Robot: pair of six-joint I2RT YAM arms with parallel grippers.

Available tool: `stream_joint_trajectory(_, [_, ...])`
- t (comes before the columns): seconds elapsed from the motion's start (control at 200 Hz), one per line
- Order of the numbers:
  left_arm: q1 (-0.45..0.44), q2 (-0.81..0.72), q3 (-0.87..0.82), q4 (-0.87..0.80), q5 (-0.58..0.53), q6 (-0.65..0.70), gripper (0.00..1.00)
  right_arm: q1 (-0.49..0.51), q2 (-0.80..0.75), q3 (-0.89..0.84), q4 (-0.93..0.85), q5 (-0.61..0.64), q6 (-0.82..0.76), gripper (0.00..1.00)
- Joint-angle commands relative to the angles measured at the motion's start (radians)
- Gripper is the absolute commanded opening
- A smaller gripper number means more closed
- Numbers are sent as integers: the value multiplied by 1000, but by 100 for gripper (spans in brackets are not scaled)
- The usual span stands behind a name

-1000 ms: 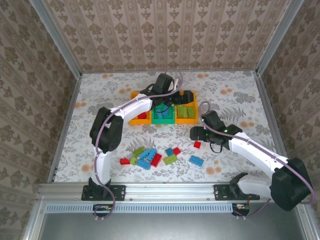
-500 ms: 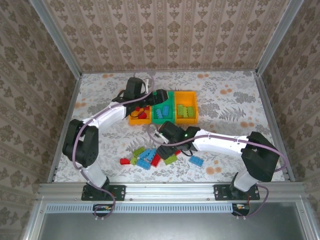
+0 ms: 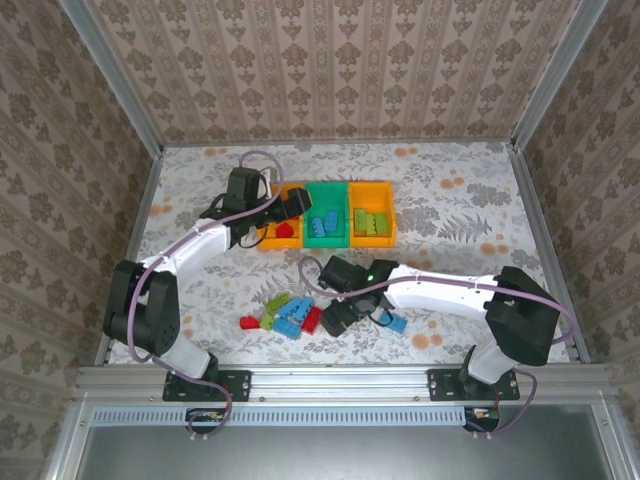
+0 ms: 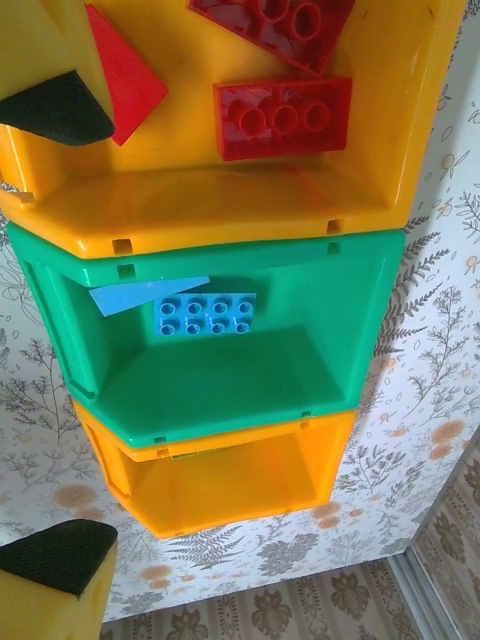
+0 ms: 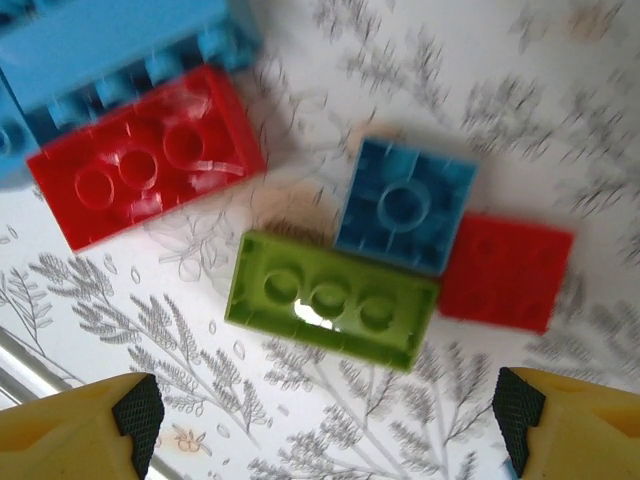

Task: Sort the legos into containers by color

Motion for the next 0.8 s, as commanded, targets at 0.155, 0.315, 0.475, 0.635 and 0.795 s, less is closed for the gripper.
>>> stream_joint_trajectory(0.155, [1, -28, -35, -3, -1, 31, 100, 74, 48, 11, -56, 76, 281, 91])
stream_joint_trajectory(0.315, [3, -28, -44, 1, 8, 29, 100, 74, 107, 42, -69, 88, 297, 91])
stream_joint_trajectory(0.475, [6, -47, -60, 2, -2, 32, 100, 72, 178, 75, -80, 94, 304, 92])
stream_joint_trajectory(0.635, [14, -60, -71, -4, -9, 36, 100, 57, 222, 84, -32, 103, 291, 92])
stream_joint_trajectory(0.795, [20, -75, -83, -11, -16, 39, 100, 18, 250, 85, 6, 99, 261, 86])
